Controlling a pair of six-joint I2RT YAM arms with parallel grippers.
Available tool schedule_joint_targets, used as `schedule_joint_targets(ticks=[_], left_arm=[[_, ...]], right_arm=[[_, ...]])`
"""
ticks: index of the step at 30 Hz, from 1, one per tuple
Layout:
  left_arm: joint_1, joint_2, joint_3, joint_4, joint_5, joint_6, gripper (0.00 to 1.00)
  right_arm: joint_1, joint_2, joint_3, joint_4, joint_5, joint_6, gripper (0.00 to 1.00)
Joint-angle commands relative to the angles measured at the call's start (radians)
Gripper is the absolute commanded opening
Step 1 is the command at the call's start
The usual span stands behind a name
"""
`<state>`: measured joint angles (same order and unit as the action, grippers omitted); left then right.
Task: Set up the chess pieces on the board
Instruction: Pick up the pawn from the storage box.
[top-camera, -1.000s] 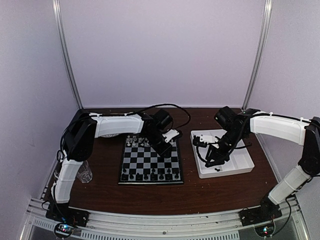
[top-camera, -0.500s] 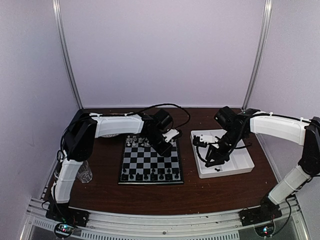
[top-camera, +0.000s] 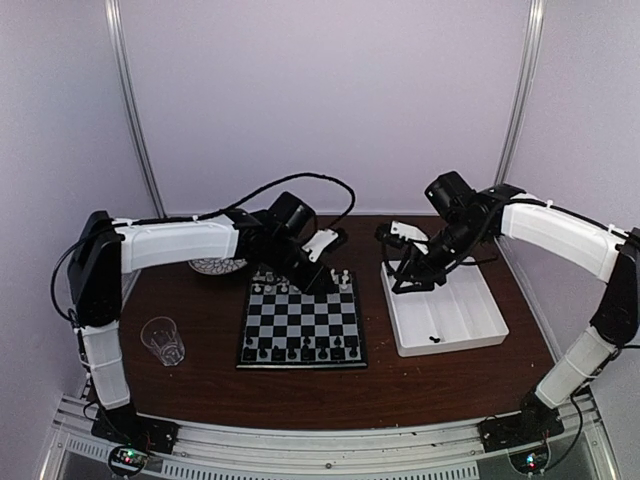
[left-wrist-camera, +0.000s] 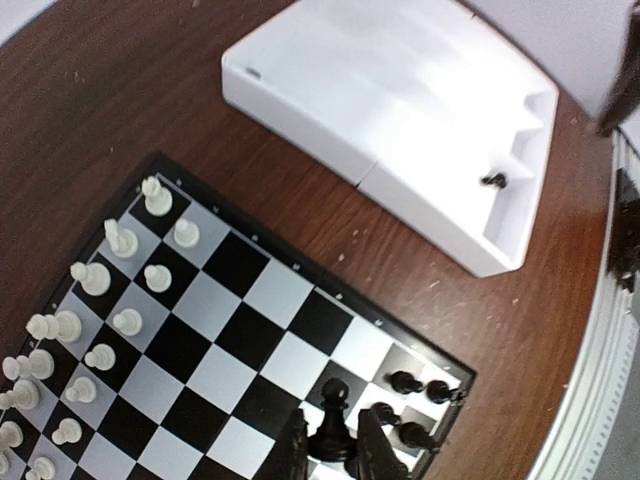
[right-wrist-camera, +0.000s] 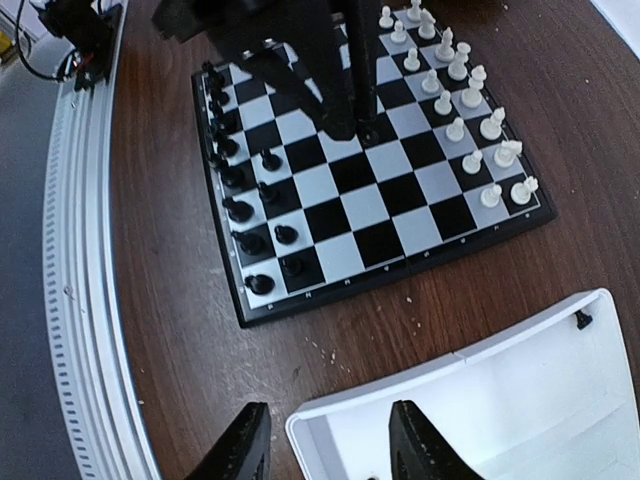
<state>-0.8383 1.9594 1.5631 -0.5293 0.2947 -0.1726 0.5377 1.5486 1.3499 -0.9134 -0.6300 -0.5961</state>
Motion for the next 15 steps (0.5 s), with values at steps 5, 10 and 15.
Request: schedule_joint_targets(ticks=[5,10,15], left_arm=[[0.005,-0.184,-0.21,0.347,0.106,-0.127,0.13],[0.004,-0.211,-0.231,0.383,0.118,-0.143,0.14],[0.001,-0.215,-0.229,0.401,0.133,-0.149,0.14]], right_arm=[[-0.009,0.214,0.206,-0.069,-0.175,0.165,0.45],[-0.016,0.319,0.336,-0.109,-0.356,0.276,0.48],[-0.016,0.375,0.366,-0.063,-0.47,0.372,0.48]])
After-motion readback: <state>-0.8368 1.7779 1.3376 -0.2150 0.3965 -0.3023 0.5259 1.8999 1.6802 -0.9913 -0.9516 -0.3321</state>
